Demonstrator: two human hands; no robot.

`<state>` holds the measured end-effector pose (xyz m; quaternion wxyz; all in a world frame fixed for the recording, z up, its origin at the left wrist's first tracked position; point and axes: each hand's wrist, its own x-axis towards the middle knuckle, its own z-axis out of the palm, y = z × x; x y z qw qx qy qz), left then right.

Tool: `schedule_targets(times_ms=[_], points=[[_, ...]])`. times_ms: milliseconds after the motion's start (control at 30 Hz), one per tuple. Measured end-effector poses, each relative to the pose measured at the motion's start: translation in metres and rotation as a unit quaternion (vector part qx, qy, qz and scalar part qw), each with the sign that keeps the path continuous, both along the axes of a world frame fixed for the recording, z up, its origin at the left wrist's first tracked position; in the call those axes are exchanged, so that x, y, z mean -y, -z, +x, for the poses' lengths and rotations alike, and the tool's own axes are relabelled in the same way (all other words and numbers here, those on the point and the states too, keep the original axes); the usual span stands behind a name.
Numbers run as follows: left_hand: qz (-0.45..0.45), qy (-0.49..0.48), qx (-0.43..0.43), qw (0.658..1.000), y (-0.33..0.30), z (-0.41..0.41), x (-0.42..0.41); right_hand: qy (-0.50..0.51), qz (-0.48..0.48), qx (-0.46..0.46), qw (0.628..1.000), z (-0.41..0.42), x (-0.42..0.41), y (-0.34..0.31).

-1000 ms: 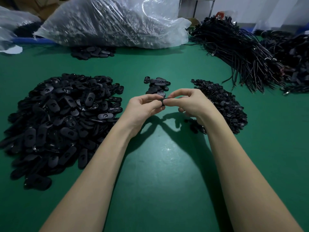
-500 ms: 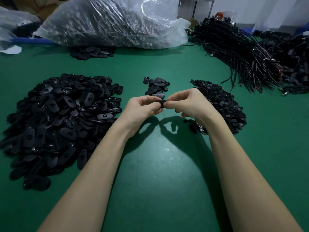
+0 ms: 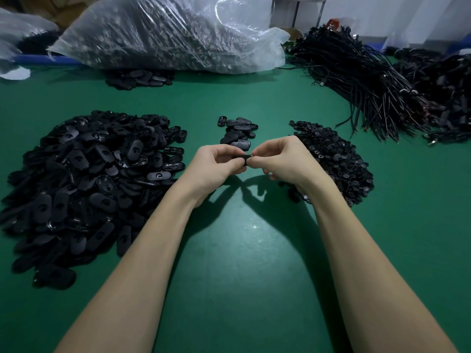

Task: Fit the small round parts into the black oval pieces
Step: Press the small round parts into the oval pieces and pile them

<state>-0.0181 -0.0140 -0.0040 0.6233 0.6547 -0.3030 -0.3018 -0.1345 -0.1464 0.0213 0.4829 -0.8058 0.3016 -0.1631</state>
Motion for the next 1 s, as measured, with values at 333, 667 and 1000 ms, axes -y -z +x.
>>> schedule_targets(times_ms=[333, 667, 1000], points=[[0.036, -0.012, 0.057, 0.998, 0.006, -0.003, 0.005, 0.025, -0.056, 0.008, 0.998, 0.003, -0.003, 0.011], [0.002, -0.06, 0.02, 0.998, 0.011, -0.005, 0.008, -0.042, 0.016, 0.053, 0.998, 0.001, 0.001, 0.013], [-0.002, -0.101, -0.041, 0.994, 0.011, 0.0, 0.013, 0.07, -0.174, 0.04, 0.981, 0.031, 0.019, 0.018]])
